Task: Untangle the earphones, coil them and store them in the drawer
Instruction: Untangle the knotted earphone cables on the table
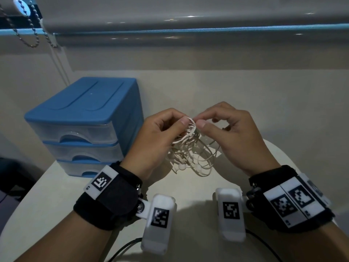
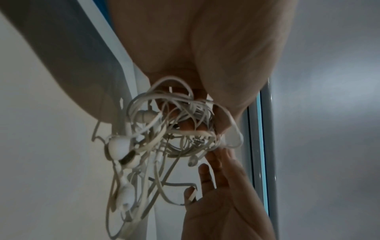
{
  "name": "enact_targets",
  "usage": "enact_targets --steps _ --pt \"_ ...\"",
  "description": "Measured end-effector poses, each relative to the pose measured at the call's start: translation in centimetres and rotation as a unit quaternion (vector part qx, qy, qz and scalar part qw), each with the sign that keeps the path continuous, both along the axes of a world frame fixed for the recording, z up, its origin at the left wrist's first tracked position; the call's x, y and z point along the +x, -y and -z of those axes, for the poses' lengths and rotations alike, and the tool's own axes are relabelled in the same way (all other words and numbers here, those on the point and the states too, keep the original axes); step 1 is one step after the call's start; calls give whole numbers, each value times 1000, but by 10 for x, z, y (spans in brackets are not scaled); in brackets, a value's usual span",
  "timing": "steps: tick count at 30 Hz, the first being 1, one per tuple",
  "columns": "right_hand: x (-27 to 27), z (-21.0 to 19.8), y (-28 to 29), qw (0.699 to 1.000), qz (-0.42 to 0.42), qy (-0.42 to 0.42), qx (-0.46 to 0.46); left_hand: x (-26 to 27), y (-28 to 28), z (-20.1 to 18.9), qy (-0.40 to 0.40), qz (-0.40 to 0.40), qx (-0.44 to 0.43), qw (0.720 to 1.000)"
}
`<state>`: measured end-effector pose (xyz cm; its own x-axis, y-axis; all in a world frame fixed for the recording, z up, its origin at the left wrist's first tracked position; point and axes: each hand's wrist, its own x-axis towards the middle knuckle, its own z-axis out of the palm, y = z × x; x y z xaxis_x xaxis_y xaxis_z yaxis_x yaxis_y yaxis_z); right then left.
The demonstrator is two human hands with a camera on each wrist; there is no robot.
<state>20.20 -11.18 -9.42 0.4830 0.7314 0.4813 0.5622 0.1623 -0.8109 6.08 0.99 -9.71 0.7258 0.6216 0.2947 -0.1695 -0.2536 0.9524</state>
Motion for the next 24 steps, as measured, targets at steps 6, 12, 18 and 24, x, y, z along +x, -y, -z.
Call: enact_targets --steps 6,12,18,24 --pt "0 3 -1 998 -36 -10 -43 -2 0 -1 -39 3 38 998" --pt "-2 2 -1 996 -35 -43 -67 -2 -1 -1 -67 14 33 997" --pt "-10 -1 -3 989 -28 -146 -6 -4 1 -2 -89 40 24 995" --pt "0 -3 -6 990 43 -105 86 -3 0 -1 -128 28 37 991"
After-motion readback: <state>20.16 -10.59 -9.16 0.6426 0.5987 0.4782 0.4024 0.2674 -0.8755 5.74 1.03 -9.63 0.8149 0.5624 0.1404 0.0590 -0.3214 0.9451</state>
